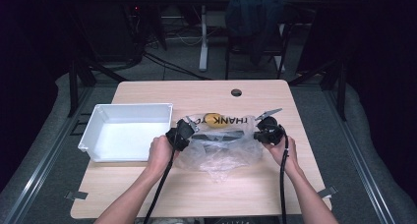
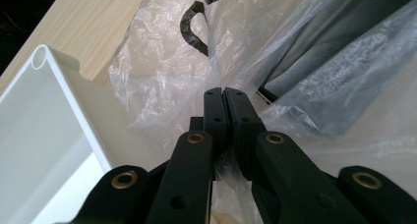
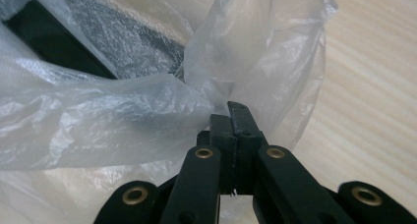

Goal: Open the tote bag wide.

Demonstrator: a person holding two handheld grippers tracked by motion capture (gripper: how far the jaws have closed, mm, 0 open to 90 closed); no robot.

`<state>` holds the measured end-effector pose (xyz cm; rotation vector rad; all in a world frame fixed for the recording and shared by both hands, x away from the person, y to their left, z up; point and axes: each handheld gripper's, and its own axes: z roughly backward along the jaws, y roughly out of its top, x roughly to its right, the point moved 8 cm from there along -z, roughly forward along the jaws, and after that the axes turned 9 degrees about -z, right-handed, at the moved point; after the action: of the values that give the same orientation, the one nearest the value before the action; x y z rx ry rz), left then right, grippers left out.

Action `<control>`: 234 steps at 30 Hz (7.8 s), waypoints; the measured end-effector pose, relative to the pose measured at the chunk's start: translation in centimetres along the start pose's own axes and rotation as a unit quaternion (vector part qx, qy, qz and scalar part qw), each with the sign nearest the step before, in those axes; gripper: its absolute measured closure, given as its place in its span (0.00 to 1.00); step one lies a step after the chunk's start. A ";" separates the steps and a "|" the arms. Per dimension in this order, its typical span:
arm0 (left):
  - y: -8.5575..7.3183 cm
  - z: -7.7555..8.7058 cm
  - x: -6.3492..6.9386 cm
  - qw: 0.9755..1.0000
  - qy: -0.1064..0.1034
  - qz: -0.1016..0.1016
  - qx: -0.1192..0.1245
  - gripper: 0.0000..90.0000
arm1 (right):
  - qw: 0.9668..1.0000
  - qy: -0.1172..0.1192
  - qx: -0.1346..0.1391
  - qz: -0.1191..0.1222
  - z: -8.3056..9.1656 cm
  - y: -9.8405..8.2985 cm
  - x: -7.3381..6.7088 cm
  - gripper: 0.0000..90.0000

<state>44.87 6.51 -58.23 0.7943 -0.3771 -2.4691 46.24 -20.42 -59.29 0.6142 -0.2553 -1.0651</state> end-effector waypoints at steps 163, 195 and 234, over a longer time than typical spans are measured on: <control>-2.3 4.2 3.8 0.996 -0.078 -0.028 -0.025 0.54 | 0.996 -0.037 -0.069 -0.043 5.3 -3.3 0.8 0.53; -0.3 0.0 1.0 0.997 -0.074 0.022 -0.028 0.99 | 0.997 -0.038 -0.060 0.000 1.0 0.3 -0.9 0.93; -1.1 -3.0 3.8 0.997 -0.057 -0.002 -0.058 1.00 | 0.989 -0.076 -0.123 0.015 -1.1 -2.4 1.0 0.98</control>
<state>43.62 5.04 -62.77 0.6088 -0.2694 -2.5212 45.47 -21.73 -61.72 0.3077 -0.2593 -1.0959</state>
